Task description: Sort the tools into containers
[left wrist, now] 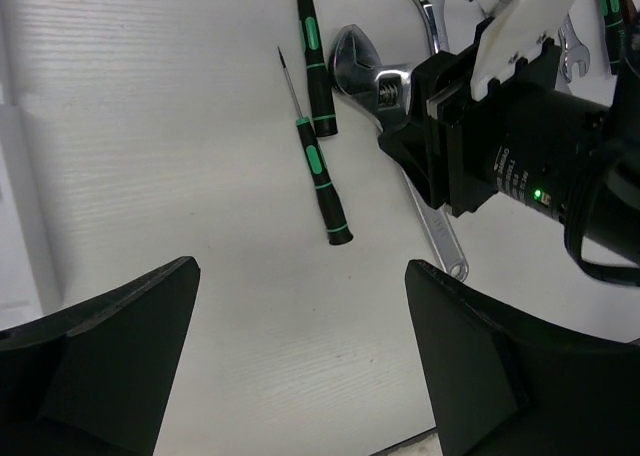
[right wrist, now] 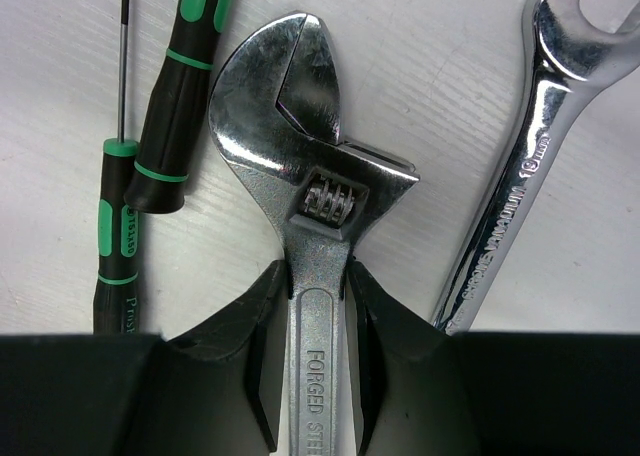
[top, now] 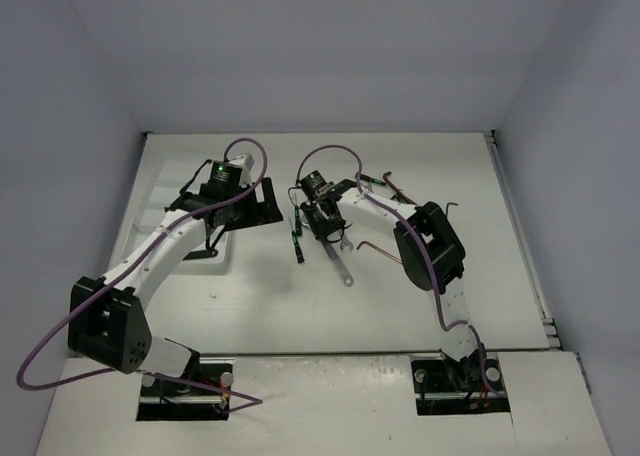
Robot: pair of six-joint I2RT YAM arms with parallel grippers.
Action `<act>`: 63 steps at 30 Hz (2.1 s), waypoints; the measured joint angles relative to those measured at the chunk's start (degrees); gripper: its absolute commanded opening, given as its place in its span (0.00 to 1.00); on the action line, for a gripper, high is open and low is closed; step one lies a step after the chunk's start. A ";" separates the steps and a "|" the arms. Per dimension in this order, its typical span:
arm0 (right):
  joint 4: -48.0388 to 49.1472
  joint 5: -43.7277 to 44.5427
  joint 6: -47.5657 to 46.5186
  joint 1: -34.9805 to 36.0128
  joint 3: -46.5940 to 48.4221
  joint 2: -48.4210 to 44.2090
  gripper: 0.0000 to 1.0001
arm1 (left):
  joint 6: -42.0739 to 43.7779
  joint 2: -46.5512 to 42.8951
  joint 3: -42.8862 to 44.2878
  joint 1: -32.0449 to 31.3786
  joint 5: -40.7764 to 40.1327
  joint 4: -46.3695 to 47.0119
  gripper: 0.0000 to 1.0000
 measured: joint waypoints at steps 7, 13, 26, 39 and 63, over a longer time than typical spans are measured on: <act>2.28 0.33 -0.96 0.00 -2.95 -1.75 0.00 | -3.35 6.48 0.42 -0.04 1.95 4.60 0.82; 3.76 0.51 -1.44 0.00 -5.66 -3.48 0.00 | -5.02 9.75 1.16 -0.04 3.36 7.43 0.82; 5.50 0.48 -2.16 0.00 -9.78 -6.27 0.00 | -6.89 14.35 4.12 -0.04 6.51 10.57 0.82; 7.08 -0.65 -2.78 0.00 -10.59 -8.79 0.00 | -8.01 16.22 4.13 -0.04 8.50 12.21 0.82; 10.58 -5.16 -3.85 -0.16 -13.39 -14.11 0.00 | -11.42 23.29 4.02 -0.04 16.03 24.48 0.81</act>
